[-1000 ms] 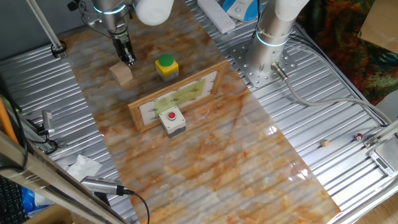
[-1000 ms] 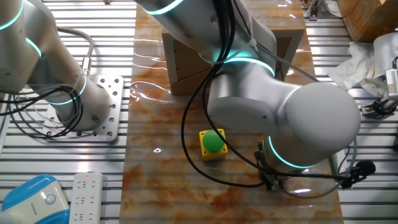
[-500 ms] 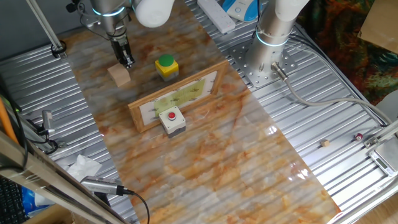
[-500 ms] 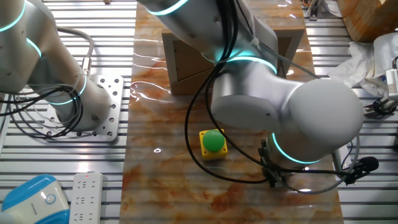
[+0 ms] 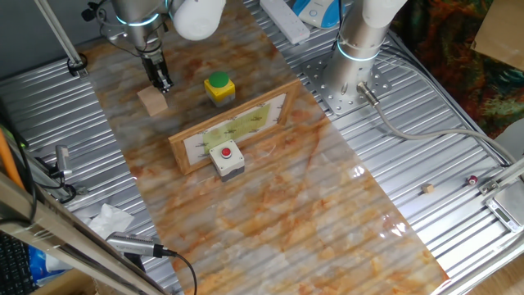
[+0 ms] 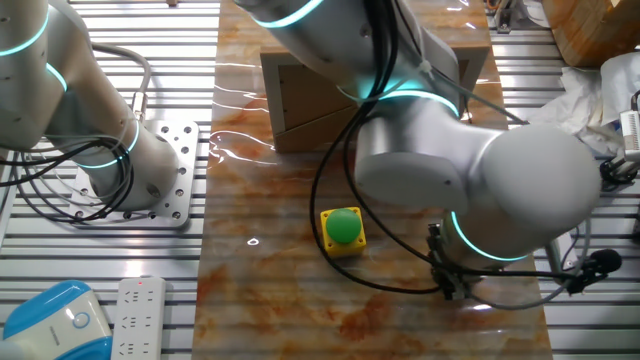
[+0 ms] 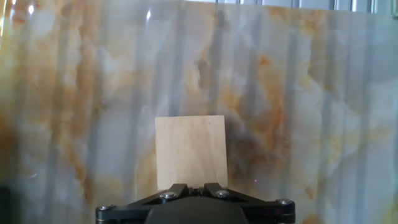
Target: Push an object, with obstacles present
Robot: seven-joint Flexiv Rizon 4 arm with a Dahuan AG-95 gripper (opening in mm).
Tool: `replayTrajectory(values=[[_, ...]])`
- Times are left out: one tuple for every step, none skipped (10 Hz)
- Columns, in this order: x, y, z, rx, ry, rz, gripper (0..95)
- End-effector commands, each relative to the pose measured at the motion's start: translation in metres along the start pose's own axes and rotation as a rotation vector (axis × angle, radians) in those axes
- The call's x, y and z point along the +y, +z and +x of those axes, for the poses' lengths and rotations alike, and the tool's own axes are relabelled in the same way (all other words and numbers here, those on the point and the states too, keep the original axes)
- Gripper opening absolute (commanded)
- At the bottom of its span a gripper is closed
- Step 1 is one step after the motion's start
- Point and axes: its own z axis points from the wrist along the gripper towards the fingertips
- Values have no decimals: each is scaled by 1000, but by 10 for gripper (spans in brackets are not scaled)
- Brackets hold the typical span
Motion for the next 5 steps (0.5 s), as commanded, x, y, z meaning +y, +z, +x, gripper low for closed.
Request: replayTrajectory(values=[[-1,0,-5,2,-1,-2,0],[-1,-1,-7,1,-3,-2,0],[-2,-1,-10,2,-7,-2,0],[-2,-1,-15,1,-11,-4,0],[-3,0,-18,0,-13,-6,0]])
